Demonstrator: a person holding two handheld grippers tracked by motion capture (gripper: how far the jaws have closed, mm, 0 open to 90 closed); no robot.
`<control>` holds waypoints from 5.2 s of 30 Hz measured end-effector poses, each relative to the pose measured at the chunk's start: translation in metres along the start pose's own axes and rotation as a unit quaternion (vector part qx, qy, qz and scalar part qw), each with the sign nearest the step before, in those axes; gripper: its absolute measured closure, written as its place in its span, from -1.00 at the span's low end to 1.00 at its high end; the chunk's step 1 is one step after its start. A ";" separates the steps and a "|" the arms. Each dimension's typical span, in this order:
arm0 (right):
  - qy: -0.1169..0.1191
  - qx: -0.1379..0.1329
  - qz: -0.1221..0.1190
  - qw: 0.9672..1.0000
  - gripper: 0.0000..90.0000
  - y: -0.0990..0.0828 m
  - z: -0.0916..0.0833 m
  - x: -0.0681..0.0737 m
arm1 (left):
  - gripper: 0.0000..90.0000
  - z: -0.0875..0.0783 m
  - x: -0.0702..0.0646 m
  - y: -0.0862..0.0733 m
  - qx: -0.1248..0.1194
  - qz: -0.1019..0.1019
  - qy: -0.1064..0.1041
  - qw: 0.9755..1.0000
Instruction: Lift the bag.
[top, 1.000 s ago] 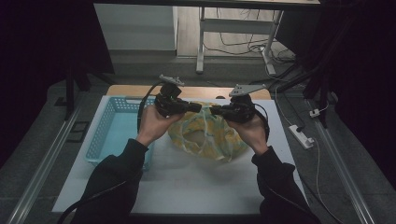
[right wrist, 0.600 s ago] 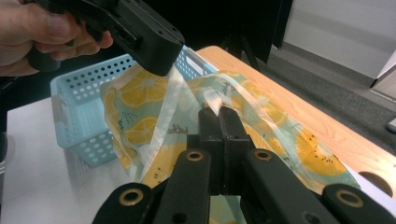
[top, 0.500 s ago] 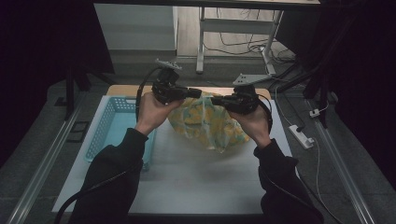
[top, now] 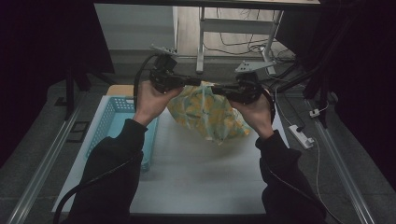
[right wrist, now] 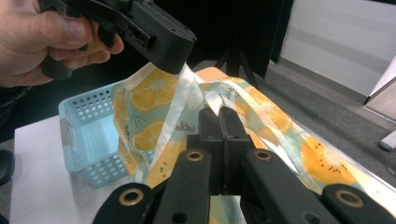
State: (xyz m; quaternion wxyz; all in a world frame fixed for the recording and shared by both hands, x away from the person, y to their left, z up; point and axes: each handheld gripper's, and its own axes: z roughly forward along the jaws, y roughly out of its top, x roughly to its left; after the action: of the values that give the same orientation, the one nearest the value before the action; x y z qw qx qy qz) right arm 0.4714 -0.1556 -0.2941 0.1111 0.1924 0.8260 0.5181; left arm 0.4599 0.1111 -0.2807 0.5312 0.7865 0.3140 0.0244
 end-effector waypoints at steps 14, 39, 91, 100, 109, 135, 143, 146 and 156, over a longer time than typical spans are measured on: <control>-0.016 -0.018 -0.014 1.000 1.00 0.032 -0.017 0.000 | 1.00 -0.013 -0.009 0.031 -0.024 0.015 0.006 1.000; -0.051 -0.016 -0.027 0.998 1.00 0.054 -0.023 -0.001 | 1.00 -0.020 -0.011 0.041 -0.030 0.020 0.003 0.999; -0.064 -0.007 -0.033 0.997 1.00 0.047 -0.004 -0.006 | 0.97 -0.004 -0.017 0.024 0.010 0.083 0.115 0.990; -0.047 0.000 -0.002 0.999 0.73 0.013 0.013 -0.018 | 0.76 0.014 0.001 0.002 0.051 0.076 0.113 0.989; -0.037 -0.019 0.030 0.999 0.15 -0.013 -0.002 -0.024 | -0.07 0.010 0.004 -0.026 0.053 0.078 0.094 0.991; -0.035 0.013 0.056 0.998 -0.79 -0.094 -0.019 0.003 | -1.00 -0.027 0.007 -0.159 0.045 0.011 0.092 0.995; -0.057 0.022 0.056 0.997 -0.91 -0.128 -0.028 0.018 | -1.00 -0.042 -0.002 -0.205 0.045 -0.007 0.098 0.994; -0.069 0.032 0.056 0.996 -0.94 -0.141 -0.031 0.021 | -1.00 -0.049 -0.008 -0.222 0.043 -0.016 0.103 0.994; -0.097 0.034 0.073 0.992 -1.00 -0.181 -0.053 0.039 | -1.00 -0.076 -0.026 -0.265 0.037 -0.034 0.132 0.990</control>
State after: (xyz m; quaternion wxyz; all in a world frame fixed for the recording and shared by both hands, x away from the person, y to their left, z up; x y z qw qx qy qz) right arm 0.3792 -0.2518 -0.4325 0.1460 0.3055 0.8123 0.4749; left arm 0.2867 0.2226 -0.4654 0.4564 0.7842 0.4088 0.0982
